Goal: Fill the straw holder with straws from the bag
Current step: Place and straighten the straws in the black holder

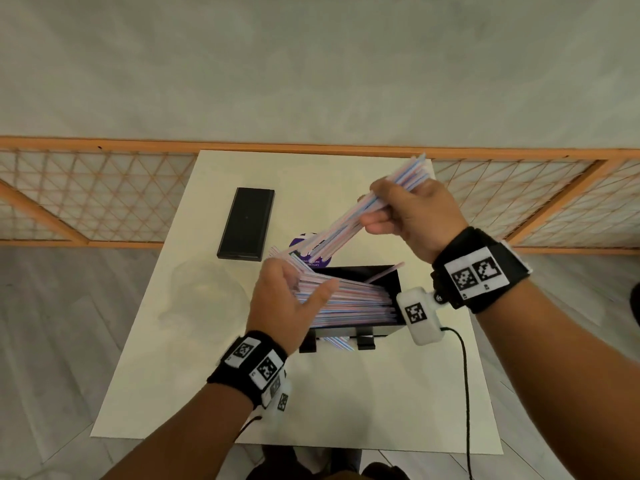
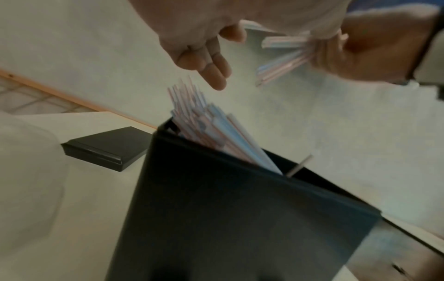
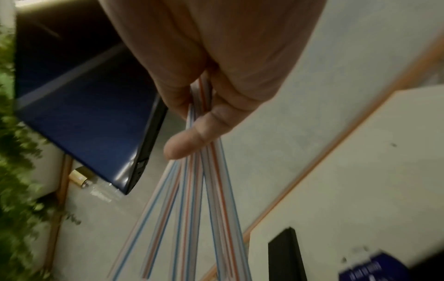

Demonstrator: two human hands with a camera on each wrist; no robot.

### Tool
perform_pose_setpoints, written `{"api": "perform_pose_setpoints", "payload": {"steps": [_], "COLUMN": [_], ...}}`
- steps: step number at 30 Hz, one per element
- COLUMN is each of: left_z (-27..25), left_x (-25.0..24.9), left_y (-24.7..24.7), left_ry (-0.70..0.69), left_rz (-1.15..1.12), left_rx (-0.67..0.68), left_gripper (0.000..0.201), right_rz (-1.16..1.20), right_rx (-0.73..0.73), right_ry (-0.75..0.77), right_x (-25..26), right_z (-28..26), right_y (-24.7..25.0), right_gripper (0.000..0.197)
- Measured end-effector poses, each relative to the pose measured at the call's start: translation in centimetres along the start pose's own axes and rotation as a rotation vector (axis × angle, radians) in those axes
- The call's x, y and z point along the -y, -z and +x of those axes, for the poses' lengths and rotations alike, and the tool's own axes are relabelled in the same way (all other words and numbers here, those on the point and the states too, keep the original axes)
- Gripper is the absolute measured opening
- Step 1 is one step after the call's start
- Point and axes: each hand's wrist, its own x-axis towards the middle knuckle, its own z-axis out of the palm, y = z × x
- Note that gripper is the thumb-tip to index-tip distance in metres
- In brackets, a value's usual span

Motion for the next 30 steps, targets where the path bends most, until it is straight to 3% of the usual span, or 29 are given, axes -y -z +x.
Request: {"api": "perform_pose_setpoints", "payload": {"steps": [3,6,11,14,18,23,26,30], "left_z": [0.7,0.8,0.5,0.6,0.2,0.1,0.0,-0.2], "left_x": [-0.2,0.3,2.0,2.8,3.2,2.5,2.8,3.7], "left_y": [0.7,1.0,0.3,-0.4,-0.4,-0.4,-0.5,-1.0], "left_ry": [0.161,0.212,-0.013,-0.122,-0.145,-0.13,-0.197,-0.309], "left_rz": [-0.089,-0.089,0.174,0.295,0.36,0.219,0.218,0.332], "left_rx": [-0.059,-0.067,-0.018,0.072,0.075,0.06,0.108,0.192], "left_gripper": [0.071,0.066,0.064,0.05,0.057,0.057,0.053,0.051], "right_rz": [0.196,0.36,0.578,0.673,0.703,0.718,0.705,0.627], "right_rx": [-0.105,-0.239,-0.353,-0.363,-0.341,-0.285,-0.246,-0.172], "right_ry": [-0.144,-0.319,-0.52,-0.543,-0.587,-0.616,-0.608,-0.589], "right_x": [-3.0,-6.7,-12.3,-13.6,-14.1,-13.7,-13.1,-12.1], "right_z": [-0.4,-1.1,-2.5,-3.0,-3.2,-3.6,-4.3,-5.2], "right_y": [0.5,0.9,0.4,-0.2,-0.8,-1.6,-1.6,-0.9], "right_gripper": [0.016,0.009,0.005,0.005,0.016,0.024,0.021,0.033]}}
